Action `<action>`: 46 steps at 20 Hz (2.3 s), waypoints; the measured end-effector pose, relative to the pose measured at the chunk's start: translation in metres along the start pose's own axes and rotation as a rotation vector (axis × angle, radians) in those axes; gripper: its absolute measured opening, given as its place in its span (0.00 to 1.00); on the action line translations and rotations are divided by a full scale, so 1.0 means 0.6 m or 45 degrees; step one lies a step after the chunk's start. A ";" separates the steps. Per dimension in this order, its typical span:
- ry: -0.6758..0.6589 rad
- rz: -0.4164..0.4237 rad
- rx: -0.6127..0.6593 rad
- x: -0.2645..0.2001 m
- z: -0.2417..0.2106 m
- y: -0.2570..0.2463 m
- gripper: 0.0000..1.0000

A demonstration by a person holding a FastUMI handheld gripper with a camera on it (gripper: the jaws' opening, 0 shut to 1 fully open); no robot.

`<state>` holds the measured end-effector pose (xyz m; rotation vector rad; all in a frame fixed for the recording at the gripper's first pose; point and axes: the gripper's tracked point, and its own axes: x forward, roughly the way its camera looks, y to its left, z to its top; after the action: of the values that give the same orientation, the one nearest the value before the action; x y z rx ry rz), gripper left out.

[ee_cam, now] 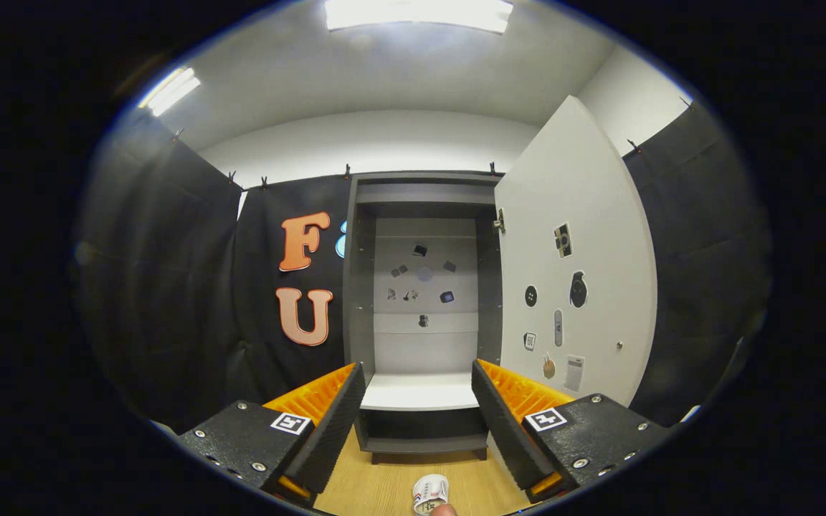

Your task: Open the shoe cabinet door, grab the shoes and put them into the shoe cabinet, then close the shoe cabinet door.

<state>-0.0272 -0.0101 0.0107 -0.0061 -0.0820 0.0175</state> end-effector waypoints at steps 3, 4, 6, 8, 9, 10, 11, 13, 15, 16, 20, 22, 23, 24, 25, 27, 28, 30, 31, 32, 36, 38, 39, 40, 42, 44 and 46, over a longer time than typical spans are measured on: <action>0.039 0.003 -0.001 0.004 -0.032 0.010 0.93; 0.065 0.001 -0.005 0.009 -0.054 0.013 0.93; 0.132 0.008 -0.004 0.015 -0.102 0.020 0.93; 0.218 0.017 0.001 0.019 -0.161 0.023 0.93; 0.265 0.021 0.006 0.022 -0.192 0.025 0.93; 0.319 0.028 0.013 0.022 -0.227 0.027 0.93; 0.375 0.033 0.019 0.024 -0.263 0.028 0.93; 0.457 0.040 0.035 0.025 -0.320 0.030 0.93; 0.539 0.040 0.043 0.026 -0.377 0.031 0.93; 0.580 0.040 0.048 0.026 -0.406 0.031 0.94; 0.754 0.030 0.101 0.024 -0.527 0.028 0.94; 0.857 0.035 0.141 0.019 -0.593 0.030 0.94; 0.903 0.037 0.153 0.017 -0.626 0.030 0.94; 0.946 0.040 0.157 0.015 -0.656 0.031 0.94; 0.986 0.040 0.156 0.013 -0.686 0.032 0.94; 1.051 0.040 0.156 0.007 -0.734 0.030 0.94; 1.075 0.036 0.158 0.008 -0.755 0.029 0.94; 1.111 0.020 0.165 0.014 -0.790 0.023 0.94; 1.133 0.012 0.170 0.015 -0.807 0.019 0.94; 1.153 0.005 0.183 0.018 -0.823 0.017 0.94; 1.223 -0.006 0.210 0.026 -0.875 0.016 0.94; 1.251 -0.006 0.221 0.029 -0.893 0.016 0.90; 1.256 -0.006 0.219 0.032 -0.900 0.017 0.83; 1.260 -0.004 0.219 0.036 -0.905 0.018 0.79; 1.274 -0.006 0.221 0.040 -0.913 0.018 0.66; 1.304 -0.008 0.213 0.039 -0.925 0.016 0.51; 1.309 -0.022 0.222 0.042 -0.928 0.011 0.33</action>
<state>0.0432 -0.0063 -0.5424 0.1591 0.9478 0.0025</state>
